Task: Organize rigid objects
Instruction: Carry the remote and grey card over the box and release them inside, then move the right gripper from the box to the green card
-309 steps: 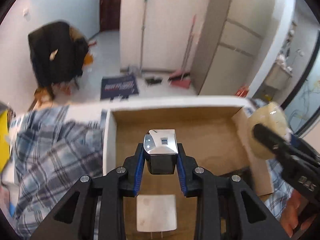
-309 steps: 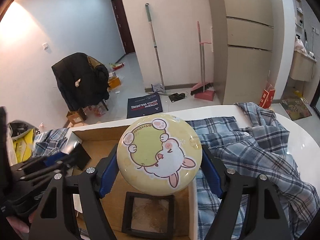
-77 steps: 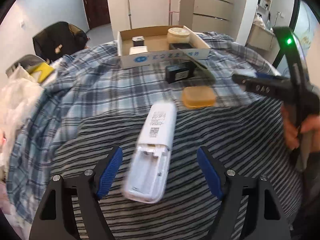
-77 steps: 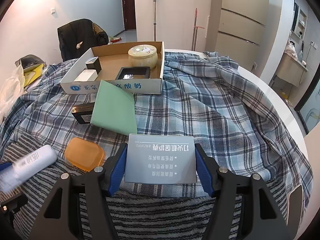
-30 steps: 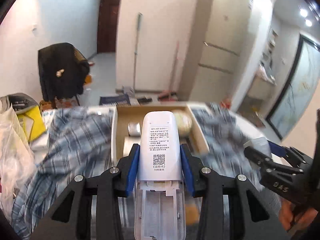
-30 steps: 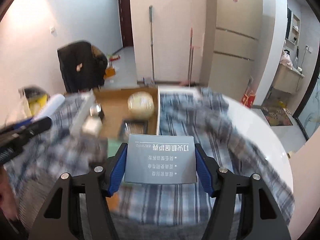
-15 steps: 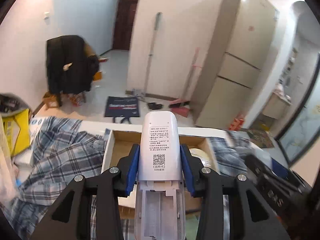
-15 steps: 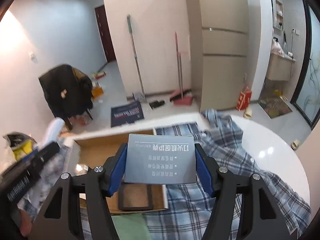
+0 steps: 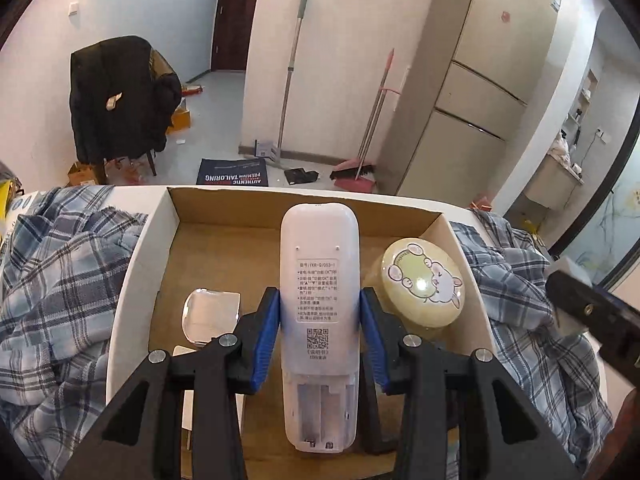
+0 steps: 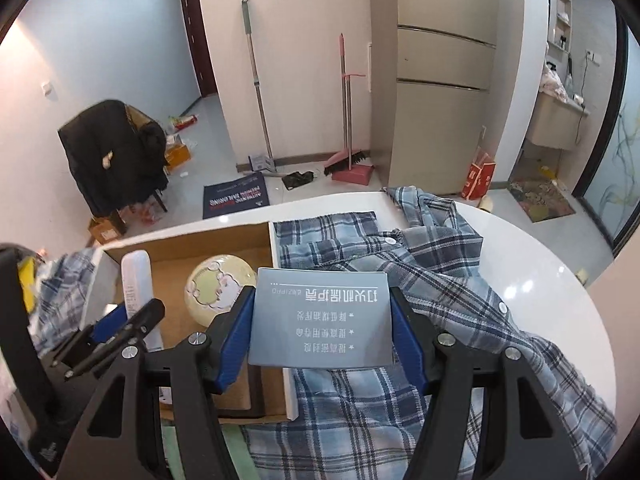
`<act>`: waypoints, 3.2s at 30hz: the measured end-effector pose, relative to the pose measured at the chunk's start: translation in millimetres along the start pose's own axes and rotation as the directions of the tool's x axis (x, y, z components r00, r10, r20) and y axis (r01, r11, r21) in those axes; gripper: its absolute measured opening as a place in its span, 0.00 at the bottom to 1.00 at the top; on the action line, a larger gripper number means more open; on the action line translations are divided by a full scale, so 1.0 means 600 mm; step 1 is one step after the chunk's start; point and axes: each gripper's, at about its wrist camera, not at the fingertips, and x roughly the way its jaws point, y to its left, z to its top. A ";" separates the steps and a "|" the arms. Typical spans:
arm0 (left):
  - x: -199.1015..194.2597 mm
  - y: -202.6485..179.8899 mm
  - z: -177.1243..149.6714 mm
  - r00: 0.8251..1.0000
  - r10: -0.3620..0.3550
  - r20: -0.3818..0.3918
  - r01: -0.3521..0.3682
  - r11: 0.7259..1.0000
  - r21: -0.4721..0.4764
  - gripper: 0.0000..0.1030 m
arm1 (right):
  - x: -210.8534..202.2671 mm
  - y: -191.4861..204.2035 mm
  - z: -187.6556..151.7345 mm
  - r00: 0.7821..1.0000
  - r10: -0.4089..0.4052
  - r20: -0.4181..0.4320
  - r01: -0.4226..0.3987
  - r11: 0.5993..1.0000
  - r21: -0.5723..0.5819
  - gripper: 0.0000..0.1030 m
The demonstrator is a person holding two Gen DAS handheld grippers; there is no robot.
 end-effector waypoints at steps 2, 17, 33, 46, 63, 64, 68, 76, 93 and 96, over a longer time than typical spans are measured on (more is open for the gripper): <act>0.002 0.002 0.001 1.000 0.010 0.004 -0.010 1.000 0.007 0.41 | 0.005 0.002 -0.002 1.000 0.017 -0.016 -0.017 1.000 0.003 0.61; -0.128 0.021 0.028 0.969 0.043 0.244 -0.048 0.999 0.012 0.83 | -0.016 0.021 -0.003 0.997 0.080 -0.009 -0.080 0.997 -0.014 0.61; -0.258 0.048 0.014 0.906 0.032 0.422 -0.076 0.993 0.087 1.00 | -0.016 0.056 -0.021 0.985 0.167 -0.034 -0.169 0.983 -0.065 0.61; -0.223 0.090 0.001 0.917 0.025 0.398 -0.033 0.999 0.012 1.00 | 0.063 0.100 -0.066 0.974 0.135 -0.183 -0.165 0.972 -0.165 0.62; -0.277 0.071 -0.003 0.910 -0.012 0.415 -0.020 0.997 0.074 1.00 | -0.055 0.104 -0.049 0.987 0.155 -0.030 -0.158 0.965 -0.210 0.80; -0.289 0.071 -0.004 0.909 -0.015 0.416 -0.020 0.997 0.079 1.00 | -0.074 0.095 -0.048 0.983 0.182 -0.015 -0.182 0.965 -0.189 0.82; -0.356 0.071 -0.027 0.884 0.098 0.457 -0.117 0.993 0.015 1.00 | -0.136 0.061 -0.055 0.966 0.260 -0.001 -0.258 0.958 -0.122 0.84; -0.476 0.063 -0.091 0.833 -0.011 0.552 -0.013 0.999 0.040 1.00 | -0.220 0.026 -0.102 0.950 0.306 0.059 -0.301 0.950 -0.076 0.84; -0.304 0.073 -0.173 0.911 0.115 0.396 -0.157 0.985 0.075 1.00 | -0.060 0.037 -0.192 0.892 0.425 -0.151 -0.438 0.896 -0.066 0.54; -0.272 0.085 -0.185 0.944 0.075 0.320 -0.106 0.991 0.082 1.00 | -0.051 0.029 -0.196 0.881 0.442 -0.170 -0.453 0.891 -0.036 0.54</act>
